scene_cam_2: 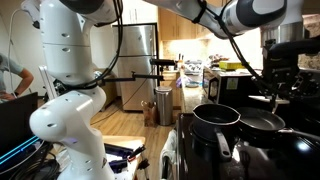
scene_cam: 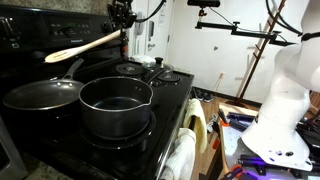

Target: Pick up the wooden spoon from the pan and put it in the pot.

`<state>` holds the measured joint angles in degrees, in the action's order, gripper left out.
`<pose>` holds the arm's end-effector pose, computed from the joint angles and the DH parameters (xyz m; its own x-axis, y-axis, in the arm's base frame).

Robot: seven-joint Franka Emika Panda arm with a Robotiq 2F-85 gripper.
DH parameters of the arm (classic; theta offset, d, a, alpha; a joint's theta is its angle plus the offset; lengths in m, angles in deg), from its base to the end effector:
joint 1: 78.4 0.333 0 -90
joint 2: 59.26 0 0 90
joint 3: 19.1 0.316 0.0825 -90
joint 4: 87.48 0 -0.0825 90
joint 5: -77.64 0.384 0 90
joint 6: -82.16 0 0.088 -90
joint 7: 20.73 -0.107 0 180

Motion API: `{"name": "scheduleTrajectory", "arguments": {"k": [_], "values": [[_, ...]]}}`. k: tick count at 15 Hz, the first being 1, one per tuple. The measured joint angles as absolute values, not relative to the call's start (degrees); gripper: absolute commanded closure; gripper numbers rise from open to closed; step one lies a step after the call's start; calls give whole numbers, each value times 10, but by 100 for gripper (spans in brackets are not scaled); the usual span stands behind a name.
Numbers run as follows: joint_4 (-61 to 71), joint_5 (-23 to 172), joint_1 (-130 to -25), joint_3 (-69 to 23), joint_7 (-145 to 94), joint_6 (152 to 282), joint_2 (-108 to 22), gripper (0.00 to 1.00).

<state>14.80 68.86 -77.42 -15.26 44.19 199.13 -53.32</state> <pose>0.6074 0.0413 0.5054 0.2963 0.9530 -0.0625 0.9406 -0.2798 0.1924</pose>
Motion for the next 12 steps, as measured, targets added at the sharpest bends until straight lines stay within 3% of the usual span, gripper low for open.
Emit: {"name": "scheduleTrajectory", "arguments": {"k": [4,5,10,11,12], "values": [[136,622,-774,-158,446,1927,-566,93],[137,622,-774,-158,453,1917,-575,70],[143,623,-774,-158,463,1909,-598,70],[144,623,-774,-158,463,1909,-598,93],[145,623,-774,-158,463,1909,-598,93]]}}
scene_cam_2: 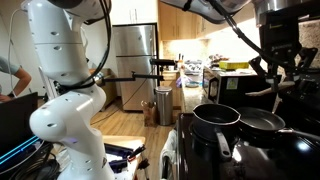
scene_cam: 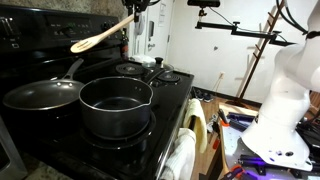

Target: Pick up the wooden spoon from the pan and put it in the pot.

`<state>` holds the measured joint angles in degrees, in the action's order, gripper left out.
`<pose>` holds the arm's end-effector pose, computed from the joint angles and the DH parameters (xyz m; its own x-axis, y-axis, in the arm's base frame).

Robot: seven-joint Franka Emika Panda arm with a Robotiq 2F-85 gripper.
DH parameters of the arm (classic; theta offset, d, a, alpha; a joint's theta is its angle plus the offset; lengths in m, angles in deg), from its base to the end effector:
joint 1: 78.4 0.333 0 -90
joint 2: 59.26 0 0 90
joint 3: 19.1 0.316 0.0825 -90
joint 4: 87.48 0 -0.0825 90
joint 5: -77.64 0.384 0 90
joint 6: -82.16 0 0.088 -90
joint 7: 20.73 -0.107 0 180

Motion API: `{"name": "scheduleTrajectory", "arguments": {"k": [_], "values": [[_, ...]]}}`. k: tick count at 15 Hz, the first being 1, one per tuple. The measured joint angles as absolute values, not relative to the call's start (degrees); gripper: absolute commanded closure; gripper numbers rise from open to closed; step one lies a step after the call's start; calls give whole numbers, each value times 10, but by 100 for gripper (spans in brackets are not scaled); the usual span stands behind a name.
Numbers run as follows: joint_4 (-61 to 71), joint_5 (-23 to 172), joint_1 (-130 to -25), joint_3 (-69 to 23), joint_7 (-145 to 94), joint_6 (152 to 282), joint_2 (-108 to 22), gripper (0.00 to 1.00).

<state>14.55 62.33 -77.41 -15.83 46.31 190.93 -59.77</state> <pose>0.5736 0.0235 0.5614 0.2682 0.9437 -0.1938 0.9514 -0.2279 0.2070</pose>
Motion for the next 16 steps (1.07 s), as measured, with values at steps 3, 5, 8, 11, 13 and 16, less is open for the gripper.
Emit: {"name": "scheduleTrajectory", "arguments": {"k": [3,5,8,11,13,16], "values": [[146,623,-774,-158,463,1909,-596,93],[151,623,-772,-158,463,1909,-597,93],[168,621,-768,-158,463,1909,-604,93],[193,602,-765,-157,463,1905,-623,93],[210,583,-761,-156,463,1893,-643,93],[237,578,-753,-156,471,1885,-673,93]]}}
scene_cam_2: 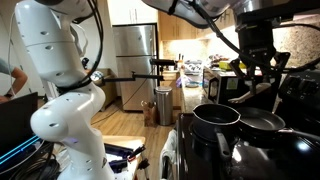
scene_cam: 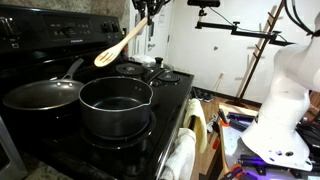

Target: Pick up the wooden spoon from the pan and put it in the pot.

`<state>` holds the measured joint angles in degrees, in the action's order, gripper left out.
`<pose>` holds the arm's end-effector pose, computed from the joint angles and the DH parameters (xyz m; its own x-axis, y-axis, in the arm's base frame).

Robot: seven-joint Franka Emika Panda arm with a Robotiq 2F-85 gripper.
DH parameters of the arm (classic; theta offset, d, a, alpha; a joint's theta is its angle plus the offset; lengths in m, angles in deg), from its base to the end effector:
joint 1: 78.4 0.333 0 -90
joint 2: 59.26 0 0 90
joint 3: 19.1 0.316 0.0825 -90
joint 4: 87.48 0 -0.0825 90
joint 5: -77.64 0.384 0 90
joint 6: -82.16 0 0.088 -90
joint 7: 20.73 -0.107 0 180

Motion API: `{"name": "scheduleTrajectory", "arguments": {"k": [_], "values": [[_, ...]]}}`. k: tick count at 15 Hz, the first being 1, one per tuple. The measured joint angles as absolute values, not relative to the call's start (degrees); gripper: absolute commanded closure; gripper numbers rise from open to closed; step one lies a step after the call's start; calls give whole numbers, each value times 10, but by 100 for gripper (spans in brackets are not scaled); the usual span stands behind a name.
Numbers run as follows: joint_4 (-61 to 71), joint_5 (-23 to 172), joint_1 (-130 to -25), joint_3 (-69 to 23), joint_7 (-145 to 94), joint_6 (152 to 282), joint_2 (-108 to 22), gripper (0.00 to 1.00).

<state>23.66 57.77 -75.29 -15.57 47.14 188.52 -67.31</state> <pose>0.5246 0.0360 0.5536 0.1972 0.9336 -0.2992 0.9744 -0.1531 0.1645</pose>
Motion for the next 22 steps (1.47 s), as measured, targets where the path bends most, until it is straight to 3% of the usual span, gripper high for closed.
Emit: {"name": "scheduleTrajectory", "arguments": {"k": [9,22], "values": [[322,578,-706,-144,500,1888,-702,93],[335,575,-706,-137,495,1955,-623,93]]}}
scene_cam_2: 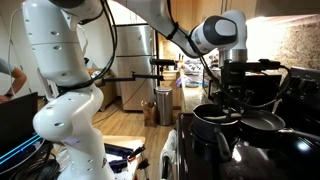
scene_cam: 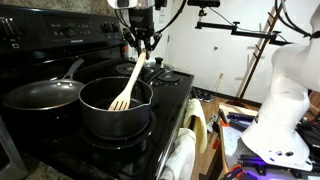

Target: Pick up the wooden spoon from the pan and put it in the pot.

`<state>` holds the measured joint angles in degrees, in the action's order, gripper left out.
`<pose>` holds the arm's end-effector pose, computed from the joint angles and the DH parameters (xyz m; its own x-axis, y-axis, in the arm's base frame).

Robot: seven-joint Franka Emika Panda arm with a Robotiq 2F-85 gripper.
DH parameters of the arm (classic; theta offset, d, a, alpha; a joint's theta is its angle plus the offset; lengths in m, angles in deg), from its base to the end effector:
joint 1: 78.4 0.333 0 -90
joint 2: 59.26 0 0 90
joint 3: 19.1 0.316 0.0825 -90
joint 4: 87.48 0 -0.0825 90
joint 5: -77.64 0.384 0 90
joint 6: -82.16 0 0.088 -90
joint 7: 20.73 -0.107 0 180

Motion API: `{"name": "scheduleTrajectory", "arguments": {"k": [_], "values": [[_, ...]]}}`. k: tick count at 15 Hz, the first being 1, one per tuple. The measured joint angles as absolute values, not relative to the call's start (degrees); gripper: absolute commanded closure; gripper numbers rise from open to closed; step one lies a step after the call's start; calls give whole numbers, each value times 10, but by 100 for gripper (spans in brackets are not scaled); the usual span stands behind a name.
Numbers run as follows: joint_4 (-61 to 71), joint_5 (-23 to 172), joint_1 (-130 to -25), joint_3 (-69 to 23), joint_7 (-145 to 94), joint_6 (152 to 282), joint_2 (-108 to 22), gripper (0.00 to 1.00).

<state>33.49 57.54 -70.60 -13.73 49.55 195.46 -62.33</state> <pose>0.5155 0.0987 0.4359 -0.0351 0.9451 -0.3248 0.9992 0.0397 0.0077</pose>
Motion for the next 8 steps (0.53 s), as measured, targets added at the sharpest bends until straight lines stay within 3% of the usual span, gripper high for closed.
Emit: {"name": "scheduleTrajectory", "arguments": {"k": [8], "values": [[334,582,-706,-129,472,1958,-601,93]]}}
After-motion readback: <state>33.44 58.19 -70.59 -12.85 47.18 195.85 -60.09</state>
